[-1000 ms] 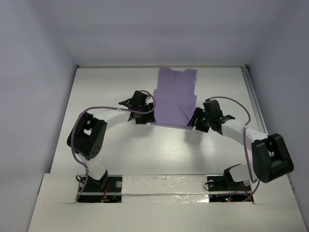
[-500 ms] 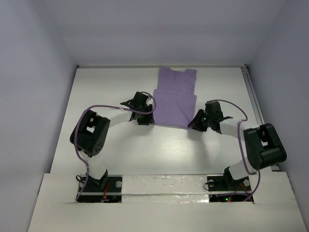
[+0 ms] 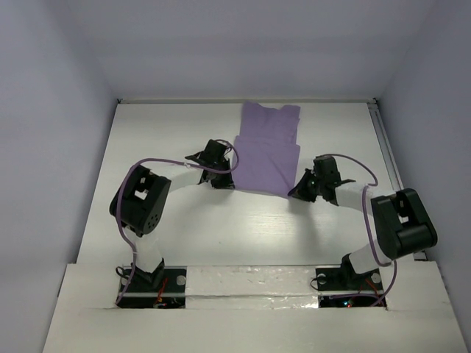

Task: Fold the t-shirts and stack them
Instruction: Grab one side of the 2/3 rectangular tshirt with both arms, then fold the long partially folded tshirt into a neat square

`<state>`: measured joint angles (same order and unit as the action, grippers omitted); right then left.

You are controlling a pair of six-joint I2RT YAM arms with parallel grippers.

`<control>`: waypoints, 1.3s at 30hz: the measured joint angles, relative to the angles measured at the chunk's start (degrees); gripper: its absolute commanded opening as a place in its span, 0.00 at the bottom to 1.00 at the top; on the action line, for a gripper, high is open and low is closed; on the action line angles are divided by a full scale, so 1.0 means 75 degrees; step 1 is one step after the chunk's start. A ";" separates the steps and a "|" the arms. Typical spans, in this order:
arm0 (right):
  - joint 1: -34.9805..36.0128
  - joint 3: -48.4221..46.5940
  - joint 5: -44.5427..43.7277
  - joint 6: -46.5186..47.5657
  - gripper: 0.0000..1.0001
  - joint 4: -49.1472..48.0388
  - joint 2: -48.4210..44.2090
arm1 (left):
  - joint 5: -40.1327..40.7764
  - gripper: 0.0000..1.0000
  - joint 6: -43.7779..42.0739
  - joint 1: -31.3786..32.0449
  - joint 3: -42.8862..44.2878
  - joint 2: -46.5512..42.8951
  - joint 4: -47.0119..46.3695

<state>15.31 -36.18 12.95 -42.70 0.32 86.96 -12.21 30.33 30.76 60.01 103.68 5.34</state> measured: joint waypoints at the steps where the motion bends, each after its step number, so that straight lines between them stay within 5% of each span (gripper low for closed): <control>1: 0.0000 0.0041 0.0032 0.0000 0.00 0.0003 -0.0035 | 0.0000 0.00 0.0000 0.0000 -0.0012 -0.0012 0.0000; 6: 0.0090 0.0839 0.0455 0.0052 0.00 0.0393 -0.1026 | 0.0044 0.00 0.0012 0.0096 -0.0921 -0.0857 0.0032; 12: 0.0423 0.1434 0.0892 0.0032 0.00 0.2323 -0.3346 | 0.0026 0.00 0.0306 0.0825 -0.2034 -0.2920 0.0927; 18: 0.0423 0.0306 0.0624 0.0064 0.00 0.3882 -0.4214 | 0.0280 0.00 0.0565 0.0962 -0.1011 -0.3742 0.2107; 25: -0.0108 -0.1964 -0.0012 0.0562 0.00 0.3946 -0.2334 | 0.0796 0.00 0.0052 0.0402 0.2299 -0.2052 0.2361; 39: -0.1714 -0.6190 0.0204 0.1460 0.00 0.3491 0.2419 | 0.0866 0.00 -0.0548 -0.0443 0.7909 0.3343 0.3267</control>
<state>2.46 -82.61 14.48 -31.75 26.50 105.10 -5.72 26.22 27.44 119.33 128.75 29.85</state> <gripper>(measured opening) 0.022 0.010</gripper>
